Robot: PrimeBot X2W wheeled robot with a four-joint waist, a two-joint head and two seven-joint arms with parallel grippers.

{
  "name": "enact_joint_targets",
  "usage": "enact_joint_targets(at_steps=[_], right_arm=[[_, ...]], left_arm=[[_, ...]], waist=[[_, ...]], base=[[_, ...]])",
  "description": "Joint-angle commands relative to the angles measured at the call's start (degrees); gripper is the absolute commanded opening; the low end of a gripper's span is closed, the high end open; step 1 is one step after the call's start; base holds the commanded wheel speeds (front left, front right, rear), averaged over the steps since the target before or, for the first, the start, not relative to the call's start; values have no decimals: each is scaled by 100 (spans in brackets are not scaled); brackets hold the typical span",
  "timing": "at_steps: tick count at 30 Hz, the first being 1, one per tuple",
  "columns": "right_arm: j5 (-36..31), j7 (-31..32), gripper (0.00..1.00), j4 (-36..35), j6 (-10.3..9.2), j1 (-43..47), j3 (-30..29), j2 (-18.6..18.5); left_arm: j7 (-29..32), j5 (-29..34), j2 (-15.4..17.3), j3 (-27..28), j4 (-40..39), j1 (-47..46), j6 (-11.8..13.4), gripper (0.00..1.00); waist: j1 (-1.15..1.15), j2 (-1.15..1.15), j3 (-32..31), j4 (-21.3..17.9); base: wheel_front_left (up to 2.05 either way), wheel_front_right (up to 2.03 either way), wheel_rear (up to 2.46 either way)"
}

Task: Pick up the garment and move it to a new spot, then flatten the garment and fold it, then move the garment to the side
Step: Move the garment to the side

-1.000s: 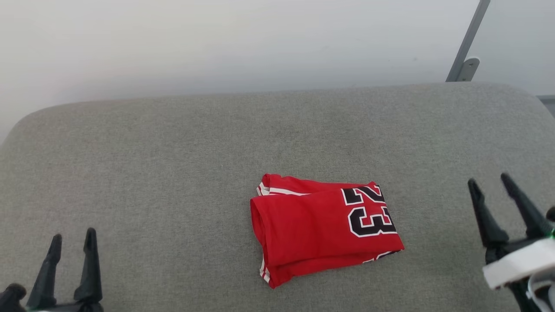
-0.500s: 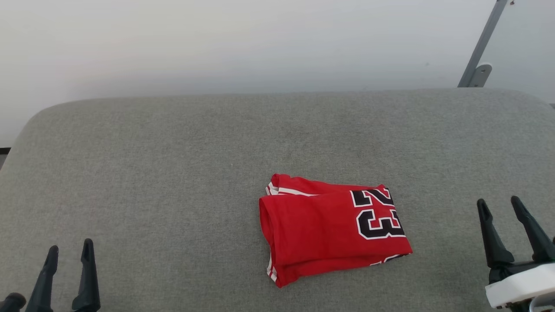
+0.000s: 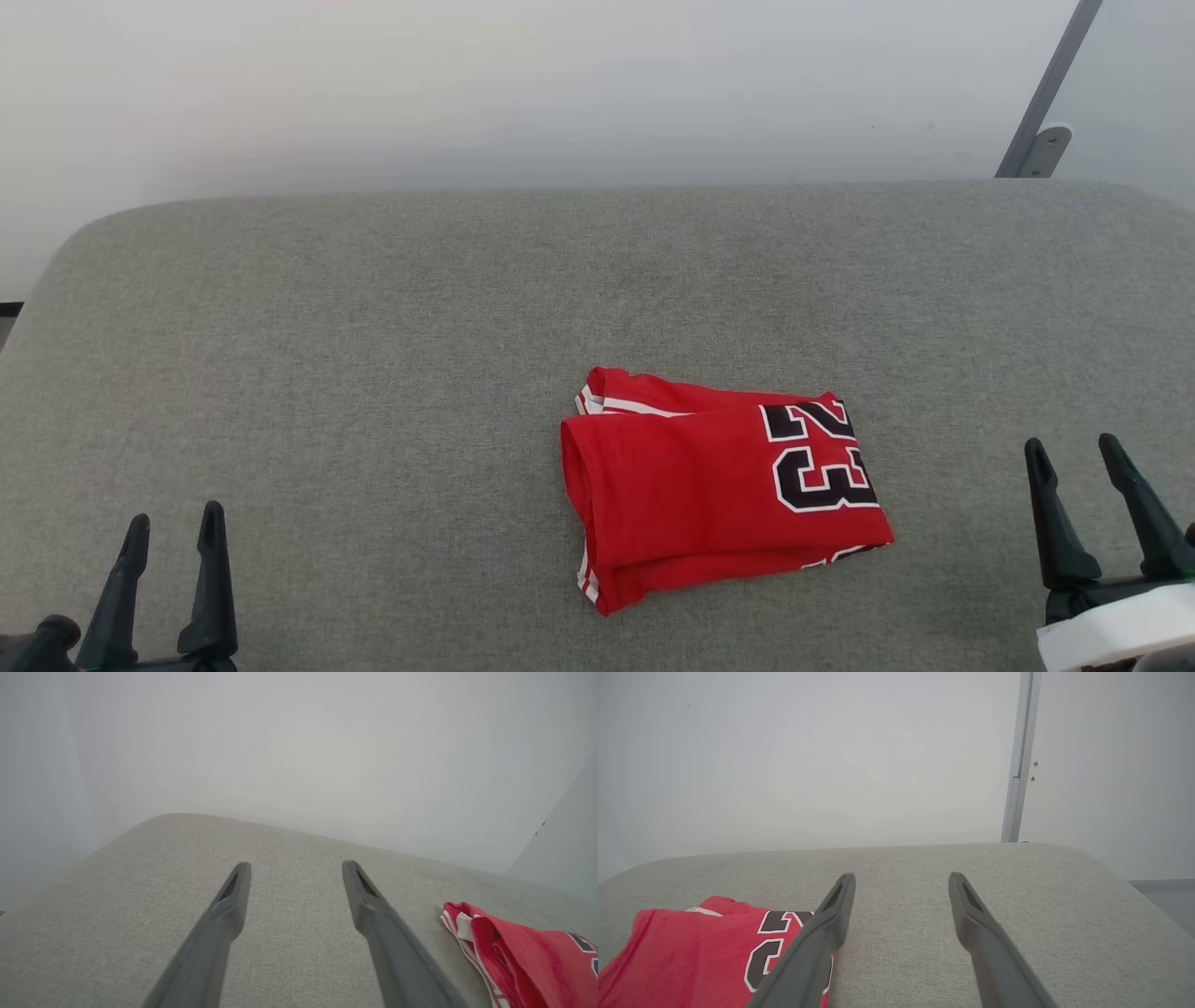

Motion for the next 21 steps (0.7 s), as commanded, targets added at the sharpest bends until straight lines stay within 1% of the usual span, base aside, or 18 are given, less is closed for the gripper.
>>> enact_joint_targets(at_steps=[1, 9, 14, 17, 21], right_arm=[[-21, -30, 100, -8, -3, 9, 18, 21], [10, -31, 100, -29, -3, 32, 95, 41], [53, -30, 100, -12, -3, -70, 257, -5], [161, -13, 100, 105, -3, -235, 509, -139], [347, 377, 100, 247, -3, -629, 992, -392]], left_arm=[[-25, 18, -14, -11, 4, -90, -9, 100], [-25, 40, -23, -69, 36, -122, -10, 100], [-25, 69, -43, -65, 17, -142, -10, 100], [-25, 79, -54, -30, -3, -128, -10, 100], [-25, 47, -38, -28, -45, -135, -10, 100]], waist=[[0, 0, -1, -2], [0, 0, -26, 9], [0, 0, -33, 30], [0, 0, -24, 50], [0, 0, 33, 116]], base=[[0, 0, 0], [0, 0, 0], [0, 0, 0], [0, 0, 0], [0, 0, 0]])
